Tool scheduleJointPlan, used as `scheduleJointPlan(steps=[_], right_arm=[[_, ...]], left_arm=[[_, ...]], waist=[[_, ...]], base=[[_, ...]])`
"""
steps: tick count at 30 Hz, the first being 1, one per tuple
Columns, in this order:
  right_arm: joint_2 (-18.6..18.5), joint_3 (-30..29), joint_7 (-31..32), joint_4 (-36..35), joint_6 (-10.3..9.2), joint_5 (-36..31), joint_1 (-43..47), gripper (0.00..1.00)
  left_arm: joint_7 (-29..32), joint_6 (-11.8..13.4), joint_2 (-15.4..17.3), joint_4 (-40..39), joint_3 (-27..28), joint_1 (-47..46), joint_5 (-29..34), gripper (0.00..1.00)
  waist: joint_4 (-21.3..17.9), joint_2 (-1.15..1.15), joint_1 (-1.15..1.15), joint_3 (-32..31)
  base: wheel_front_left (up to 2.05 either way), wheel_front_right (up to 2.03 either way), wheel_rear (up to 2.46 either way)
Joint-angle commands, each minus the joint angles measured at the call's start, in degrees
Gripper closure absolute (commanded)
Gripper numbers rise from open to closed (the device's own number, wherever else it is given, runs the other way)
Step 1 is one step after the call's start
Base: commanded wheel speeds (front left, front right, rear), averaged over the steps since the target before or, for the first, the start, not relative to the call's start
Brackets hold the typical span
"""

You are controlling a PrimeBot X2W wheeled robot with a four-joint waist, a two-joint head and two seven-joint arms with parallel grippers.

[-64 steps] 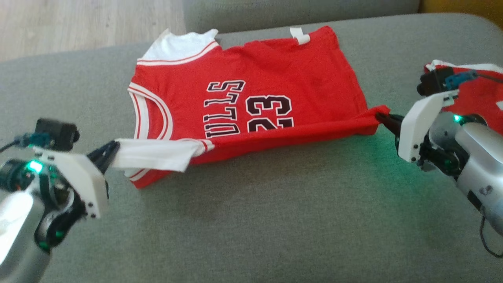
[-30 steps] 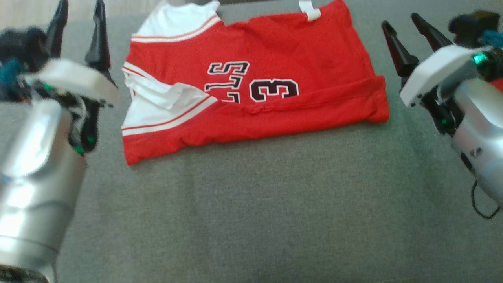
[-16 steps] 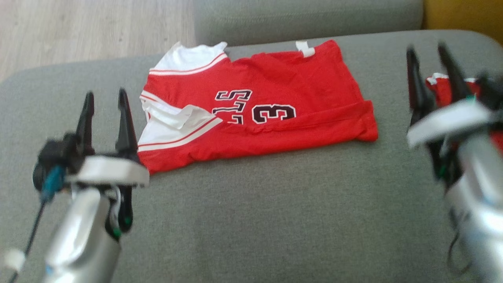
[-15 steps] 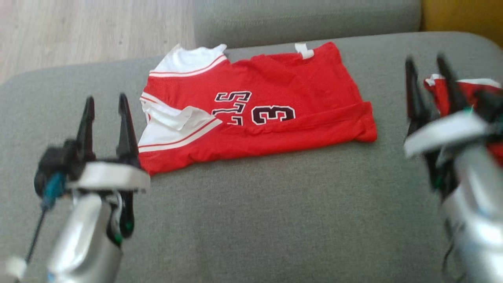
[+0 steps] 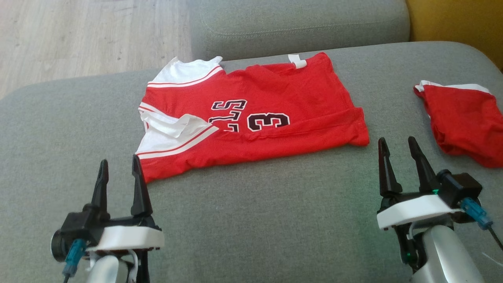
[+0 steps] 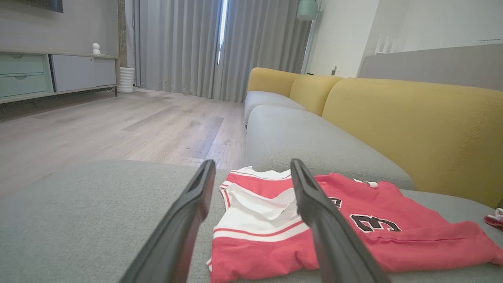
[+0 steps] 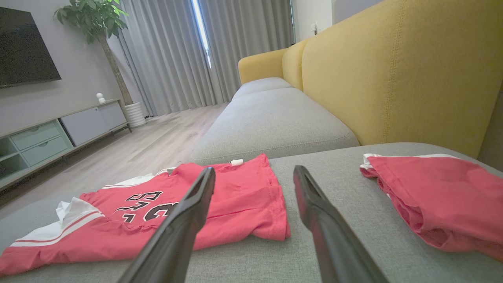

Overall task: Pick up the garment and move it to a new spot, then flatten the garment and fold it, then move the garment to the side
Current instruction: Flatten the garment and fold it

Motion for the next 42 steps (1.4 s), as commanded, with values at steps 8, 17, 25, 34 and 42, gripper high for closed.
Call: scheduleJointPlan(steps=[8, 17, 25, 34, 42], right_arm=[[0.6, 1.9, -0.6, -3.5, -0.05, 1.0, -2.6, 0.00], [0.6, 2.2, -0.6, -4.8, -0.05, 2.7, -4.7, 0.00], [0.6, 2.8, -0.6, -5.8, -0.05, 3.7, -6.4, 0.00], [0.6, 3.9, -0.6, -6.0, -0.05, 5.2, -7.0, 0.00], [0.6, 4.6, -0.6, -6.3, -0.05, 6.4, -7.3, 0.00]], left_arm=[[-0.5, -2.6, -1.5, 0.2, 5.3, -3.1, 3.0, 0.00], [1.5, -0.4, -1.0, 16.5, 6.4, -11.2, 2.8, 0.00], [4.3, 1.0, 0.5, 26.4, 6.8, -16.6, 2.7, 0.00], [7.8, 0.4, 1.6, 34.2, 5.8, -20.6, 2.4, 0.00], [13.1, -0.5, 1.9, 39.1, 4.0, -21.9, 2.5, 1.00]], waist=[[-1.0, 0.00, 0.00, 1.9], [-2.1, 0.00, 0.00, 6.6], [-3.2, 0.00, 0.00, 9.4], [-4.3, 0.00, 0.00, 10.4], [-4.5, 0.00, 0.00, 10.3]], base=[[0.00, 0.00, 0.00], [0.00, 0.00, 0.00], [0.00, 0.00, 0.00], [0.00, 0.00, 0.00], [0.00, 0.00, 0.00]])
